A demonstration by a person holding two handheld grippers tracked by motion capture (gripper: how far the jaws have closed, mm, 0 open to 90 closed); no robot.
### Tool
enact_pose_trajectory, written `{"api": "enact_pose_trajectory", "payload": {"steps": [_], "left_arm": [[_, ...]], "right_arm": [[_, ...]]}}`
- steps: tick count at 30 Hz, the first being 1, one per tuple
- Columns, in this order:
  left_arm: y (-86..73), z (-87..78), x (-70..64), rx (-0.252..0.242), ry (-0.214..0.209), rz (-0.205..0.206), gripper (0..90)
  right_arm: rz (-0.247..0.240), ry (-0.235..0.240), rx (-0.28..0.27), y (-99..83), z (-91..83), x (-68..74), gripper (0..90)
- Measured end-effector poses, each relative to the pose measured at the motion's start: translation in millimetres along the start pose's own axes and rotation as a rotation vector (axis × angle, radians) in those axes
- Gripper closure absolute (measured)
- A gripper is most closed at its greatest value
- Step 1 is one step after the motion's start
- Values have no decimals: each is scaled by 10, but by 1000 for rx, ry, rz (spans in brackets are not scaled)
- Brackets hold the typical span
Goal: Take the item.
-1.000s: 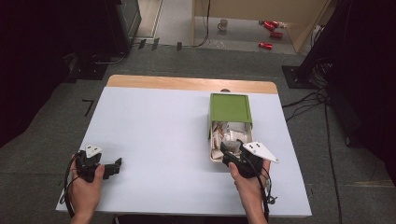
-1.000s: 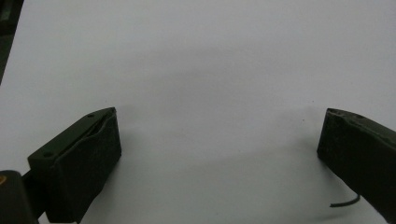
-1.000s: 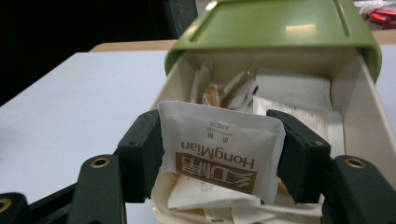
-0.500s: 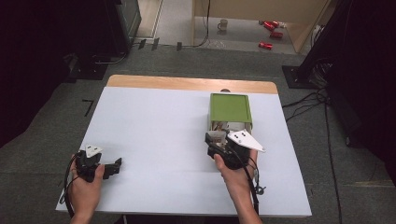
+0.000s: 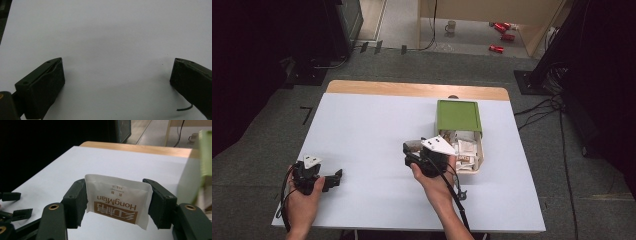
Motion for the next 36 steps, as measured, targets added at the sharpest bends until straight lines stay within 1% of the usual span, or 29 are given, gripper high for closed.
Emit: {"api": "enact_pose_trajectory", "payload": {"steps": [1,2,4,5,7,8,10,11,13,14,18,20,23,26,34,36], "left_arm": [[0,0,0,0,0,0,1],[0,0,0,0,0,0,1],[0,-1,0,-1,0,0,1],[-1,-1,0,0,0,1,1],[-1,-2,1,1,0,3,1],[-1,-2,1,1,0,3,1],[-1,-1,0,0,0,1,1],[-1,-2,0,0,0,2,1],[-3,-4,1,1,0,4,1],[-2,-4,0,0,0,4,1],[-3,-4,1,0,0,4,2],[-2,-4,0,0,0,4,1],[-2,-4,1,0,0,4,1],[-2,-4,1,1,0,4,1],[-2,-4,1,1,0,3,1],[-2,-4,1,0,0,3,1]], "right_arm": [[0,0,0,0,0,0,388],[1,1,9,-60,82,31,388],[-1,2,12,-82,111,42,388],[-1,3,23,-148,194,68,388],[1,1,33,-210,268,88,387],[1,1,33,-210,268,88,387],[5,-2,55,-311,371,111,388],[5,-2,55,-311,371,111,388],[8,-5,80,-433,474,131,388],[8,-5,80,-433,474,131,388],[-9,-13,112,-584,574,165,387],[-15,-17,120,-620,591,173,387],[-19,-15,133,-689,624,197,387],[-11,-16,145,-754,660,221,387],[-5,-23,165,-839,746,225,388],[1,-23,160,-844,774,212,389]]}}
Point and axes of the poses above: each handheld gripper's, and its own axes: z roughly forward along the jaws, y roughly out of its top, x roughly to its left, the point moved 7 cm from there along z, roughly forward along the jaws, and after that the axes turned 6 degrees about -x, right-handed, at the moved point
